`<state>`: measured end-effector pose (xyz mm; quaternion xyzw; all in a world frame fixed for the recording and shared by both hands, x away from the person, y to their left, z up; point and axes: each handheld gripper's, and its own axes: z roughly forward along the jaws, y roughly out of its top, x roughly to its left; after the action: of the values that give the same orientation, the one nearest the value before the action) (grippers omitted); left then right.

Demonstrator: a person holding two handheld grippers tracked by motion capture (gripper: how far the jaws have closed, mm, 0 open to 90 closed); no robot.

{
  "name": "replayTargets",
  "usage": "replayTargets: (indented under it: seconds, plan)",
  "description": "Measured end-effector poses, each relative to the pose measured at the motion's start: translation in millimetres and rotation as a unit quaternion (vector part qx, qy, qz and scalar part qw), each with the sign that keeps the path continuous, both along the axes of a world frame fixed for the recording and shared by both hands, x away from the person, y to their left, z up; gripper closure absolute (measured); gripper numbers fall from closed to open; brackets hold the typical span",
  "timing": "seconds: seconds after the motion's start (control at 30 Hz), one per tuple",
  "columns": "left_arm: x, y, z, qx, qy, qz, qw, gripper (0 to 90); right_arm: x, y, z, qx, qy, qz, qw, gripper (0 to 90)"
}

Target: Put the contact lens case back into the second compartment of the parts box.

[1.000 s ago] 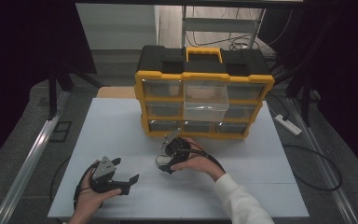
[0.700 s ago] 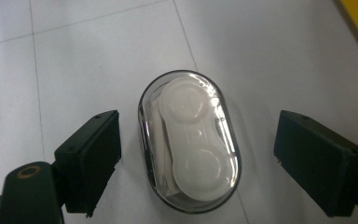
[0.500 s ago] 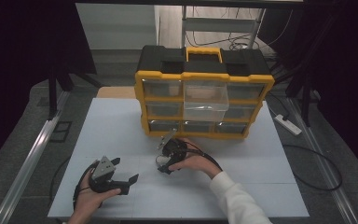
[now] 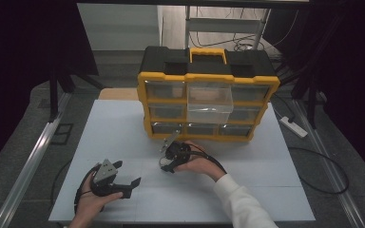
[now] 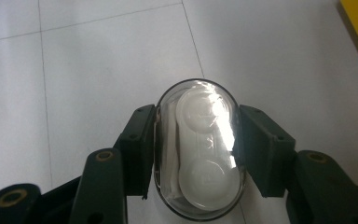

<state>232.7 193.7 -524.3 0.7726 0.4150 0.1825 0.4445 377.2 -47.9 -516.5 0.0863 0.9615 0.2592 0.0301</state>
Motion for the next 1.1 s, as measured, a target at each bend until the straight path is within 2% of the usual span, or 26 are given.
replayTargets:
  seconds: [0.1, 0.17, 0.2, 0.27, 0.57, 0.77, 1.1]
  plan:
    - [0.1, 0.4, -0.1, 0.001, 0.000, 0.000, 1.0000, 6.7, -1.3, -1.2, 0.0, 0.004, -0.009, -0.001, 0.9999, 49.0]
    - [0.2, 0.6, -0.4, 0.001, -0.001, 0.000, 1.0000, 6.7, -3.4, -3.0, 1.1, 0.007, -0.010, -0.012, 0.9999, 49.0]
    - [0.1, 0.7, -0.6, 0.001, 0.000, 0.001, 1.0000, 6.7, -2.7, -4.0, 1.4, 0.014, -0.004, -0.008, 0.9999, 49.0]
    - [0.0, 1.0, -0.6, 0.001, 0.000, 0.001, 1.0000, 6.7, -3.4, -6.3, 4.1, 0.017, -0.021, -0.011, 0.9996, 49.1]
    - [-0.2, 1.3, -0.2, 0.001, -0.001, 0.002, 1.0000, 6.7, -16.5, -14.1, 17.8, 0.043, -0.042, -0.015, 0.9981, 49.1]
    - [-0.1, 0.4, 0.2, 0.003, -0.002, 0.002, 1.0000, 6.7, -23.8, -19.4, 21.2, 0.047, -0.050, -0.014, 0.9975, 49.1]
    - [-0.3, -0.3, 0.5, 0.005, -0.002, 0.001, 1.0000, 6.7, -32.4, -28.3, 29.4, 0.066, -0.061, -0.027, 0.9956, 49.1]
